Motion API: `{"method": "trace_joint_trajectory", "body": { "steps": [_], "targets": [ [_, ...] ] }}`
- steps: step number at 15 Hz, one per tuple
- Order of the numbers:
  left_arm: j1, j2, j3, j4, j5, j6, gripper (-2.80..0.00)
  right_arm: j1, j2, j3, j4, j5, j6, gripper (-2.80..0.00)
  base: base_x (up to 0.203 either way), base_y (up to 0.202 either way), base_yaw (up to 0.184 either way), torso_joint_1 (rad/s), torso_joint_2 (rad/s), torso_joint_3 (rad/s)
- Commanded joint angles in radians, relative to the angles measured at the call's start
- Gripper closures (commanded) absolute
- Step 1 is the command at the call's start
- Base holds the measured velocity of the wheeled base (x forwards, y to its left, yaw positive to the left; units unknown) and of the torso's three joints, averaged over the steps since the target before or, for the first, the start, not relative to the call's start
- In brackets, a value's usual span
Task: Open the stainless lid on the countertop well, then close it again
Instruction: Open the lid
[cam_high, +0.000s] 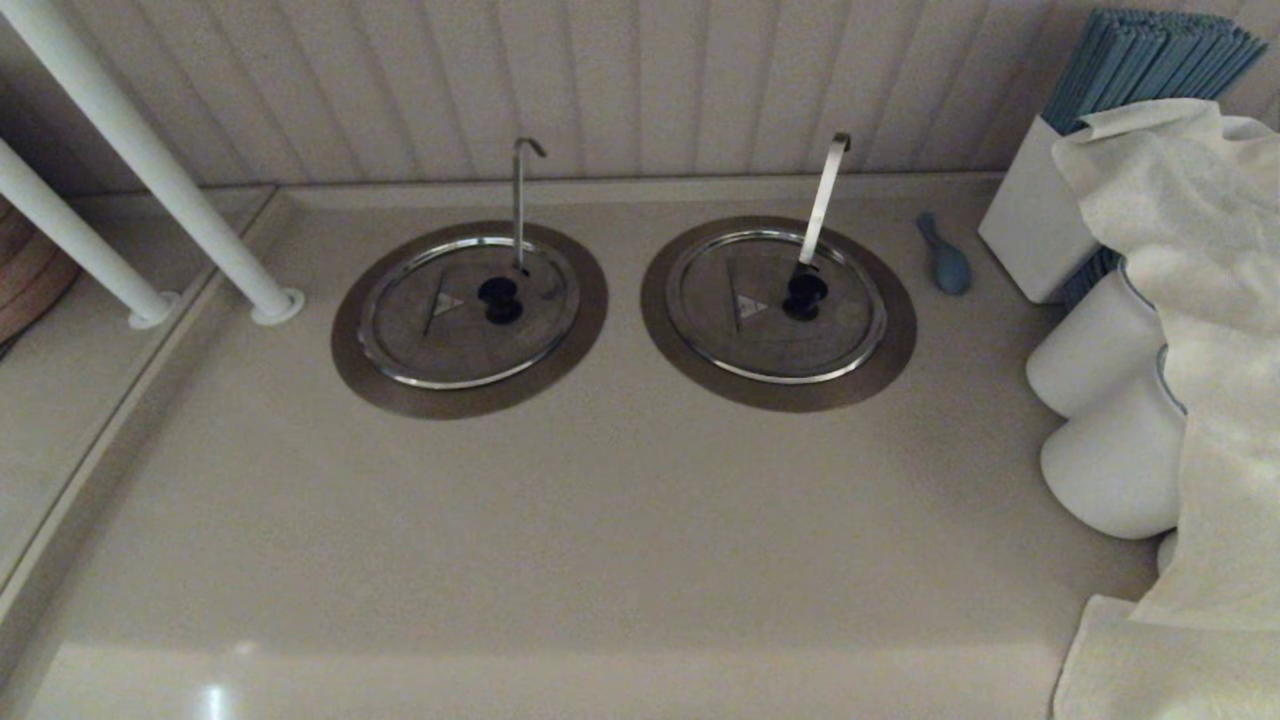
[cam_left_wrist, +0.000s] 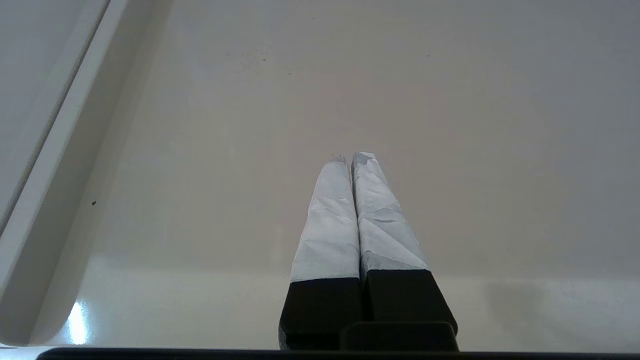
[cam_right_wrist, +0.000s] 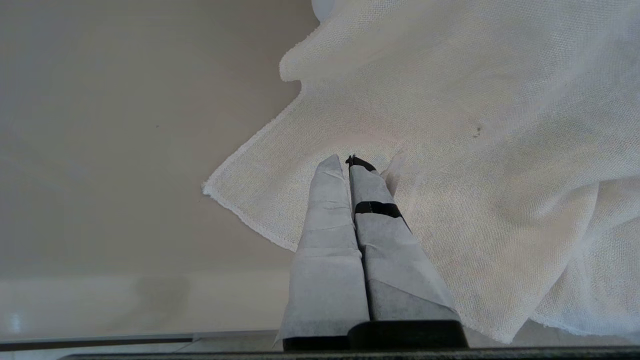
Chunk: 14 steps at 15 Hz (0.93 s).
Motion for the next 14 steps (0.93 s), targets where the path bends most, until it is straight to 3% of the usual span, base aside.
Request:
{"method": "trace_joint_trajectory", "body": {
  "steps": [1, 4, 8, 10, 14],
  "targets": [
    [0.0, 0.002, 0.001, 0.0, 0.0, -0.001, 0.0, 0.0, 0.001, 0.0, 0.0, 0.0, 0.0, 0.0, 0.0, 0.0, 0.0, 0.0, 0.0, 0.0],
    [0.0, 0.002, -0.003, -0.005, 0.004, -0.002, 0.0, 0.0, 0.001, 0.0, 0.0, 0.0, -0.002, 0.0, 0.0, 0.0, 0.0, 0.0, 0.0, 0.0],
    [0.001, 0.083, -0.247, 0.036, -0.047, -0.004, 0.0, 0.0, 0.001, 0.0, 0.0, 0.0, -0.002, 0.0, 0.0, 0.0, 0.0, 0.0, 0.0, 0.0],
    [0.001, 0.278, -0.372, 0.03, -0.07, -0.007, 0.0, 0.0, 0.001, 0.0, 0.0, 0.0, -0.002, 0.0, 0.0, 0.0, 0.0, 0.0, 0.0, 0.0],
    [-0.015, 0.8, -0.655, -0.128, -0.089, -0.015, 0.0, 0.0, 0.001, 0.0, 0.0, 0.0, -0.002, 0.0, 0.0, 0.0, 0.0, 0.0, 0.0, 0.0]
  ]
}}
